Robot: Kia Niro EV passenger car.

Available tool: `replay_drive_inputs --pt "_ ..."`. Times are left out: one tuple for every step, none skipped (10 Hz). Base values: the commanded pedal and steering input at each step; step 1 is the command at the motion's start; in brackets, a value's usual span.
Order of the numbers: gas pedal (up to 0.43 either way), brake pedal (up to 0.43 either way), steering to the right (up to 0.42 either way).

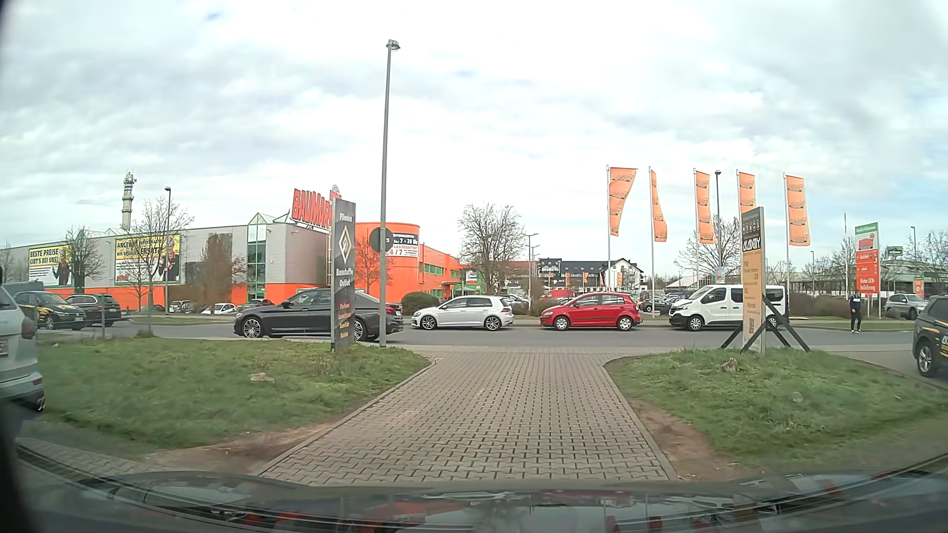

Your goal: Follow the waypoints while adhering to traffic rules and regulations

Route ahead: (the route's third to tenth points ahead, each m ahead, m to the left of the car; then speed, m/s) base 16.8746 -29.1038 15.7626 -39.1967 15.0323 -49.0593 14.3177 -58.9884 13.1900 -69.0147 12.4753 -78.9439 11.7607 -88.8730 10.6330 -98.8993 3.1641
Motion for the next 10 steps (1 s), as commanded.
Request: replay_drive_inputs --pt "0.059 0.000 0.030" --pt "0.059 0.000 0.025" --pt "0.059 0.000 0.019" --pt "0.047 0.000 0.015" --pt "0.047 0.000 0.013" --pt "0.020 0.000 0.011" --pt "0.000 0.000 0.013" --pt "0.000 0.000 0.021" --pt "0.000 0.000 0.025" --pt "0.000 0.000 0.029"
